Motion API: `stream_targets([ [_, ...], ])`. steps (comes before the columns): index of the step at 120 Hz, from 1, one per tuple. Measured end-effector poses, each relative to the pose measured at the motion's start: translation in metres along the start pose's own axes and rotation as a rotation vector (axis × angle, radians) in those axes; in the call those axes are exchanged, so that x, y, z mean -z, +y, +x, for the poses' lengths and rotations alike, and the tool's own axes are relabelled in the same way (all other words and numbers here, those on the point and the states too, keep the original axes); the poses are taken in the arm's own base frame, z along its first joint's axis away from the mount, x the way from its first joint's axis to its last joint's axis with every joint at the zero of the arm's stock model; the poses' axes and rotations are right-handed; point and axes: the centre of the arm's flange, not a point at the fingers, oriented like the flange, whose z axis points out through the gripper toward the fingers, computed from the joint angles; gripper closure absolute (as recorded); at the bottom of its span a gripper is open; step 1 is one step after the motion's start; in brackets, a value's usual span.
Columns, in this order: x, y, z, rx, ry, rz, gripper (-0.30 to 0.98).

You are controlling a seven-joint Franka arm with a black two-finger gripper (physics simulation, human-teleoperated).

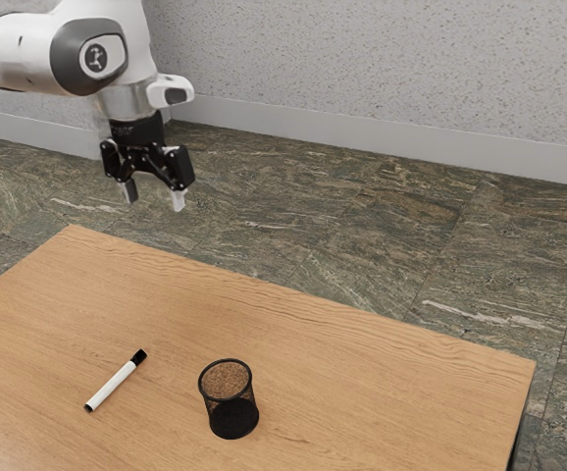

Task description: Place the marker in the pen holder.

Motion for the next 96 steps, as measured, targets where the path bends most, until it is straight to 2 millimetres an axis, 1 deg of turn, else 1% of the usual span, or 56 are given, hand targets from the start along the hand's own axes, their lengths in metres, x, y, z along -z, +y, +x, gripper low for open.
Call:
stream_targets([
  [8, 0.002, 0.009, -0.001, -0.016, 0.008, 0.002, 0.00],
  [12, 0.005, 0.013, -0.005, -0.025, 0.014, 0.001, 0.00],
  [16, 0.002, 0.015, -0.022, -0.034, 0.008, 0.003, 0.00],
  [18, -0.005, 0.013, -0.035, -0.037, 0.000, 0.003, 0.00],
  [22, -0.026, 0.001, -0.062, -0.022, -0.027, 0.002, 0.00],
  [25, -0.047, -0.013, -0.080, 0.000, -0.054, 0.000, 0.00],
  [29, -0.077, -0.027, -0.099, 0.026, -0.091, -0.003, 0.00],
  [33, -0.103, -0.036, -0.113, 0.042, -0.121, -0.006, 0.00],
  [38, -0.123, -0.043, -0.123, 0.056, -0.134, -0.011, 0.00],
  [42, -0.134, -0.046, -0.126, 0.061, -0.138, -0.012, 0.00],
  [46, -0.150, -0.050, -0.126, 0.070, -0.152, -0.009, 0.00],
  [51, -0.173, -0.054, -0.123, 0.080, -0.176, -0.005, 0.00],
  [59, -0.199, -0.056, -0.115, 0.084, -0.193, 0.004, 0.00],
  [68, -0.217, -0.058, -0.110, 0.089, -0.199, 0.010, 0.01],
  [81, -0.245, -0.063, -0.103, 0.087, -0.215, 0.026, 0.06],
  [86, -0.253, -0.069, -0.100, 0.088, -0.209, 0.033, 0.08],
  [96, -0.268, -0.084, -0.103, 0.086, -0.196, 0.052, 0.12],
])
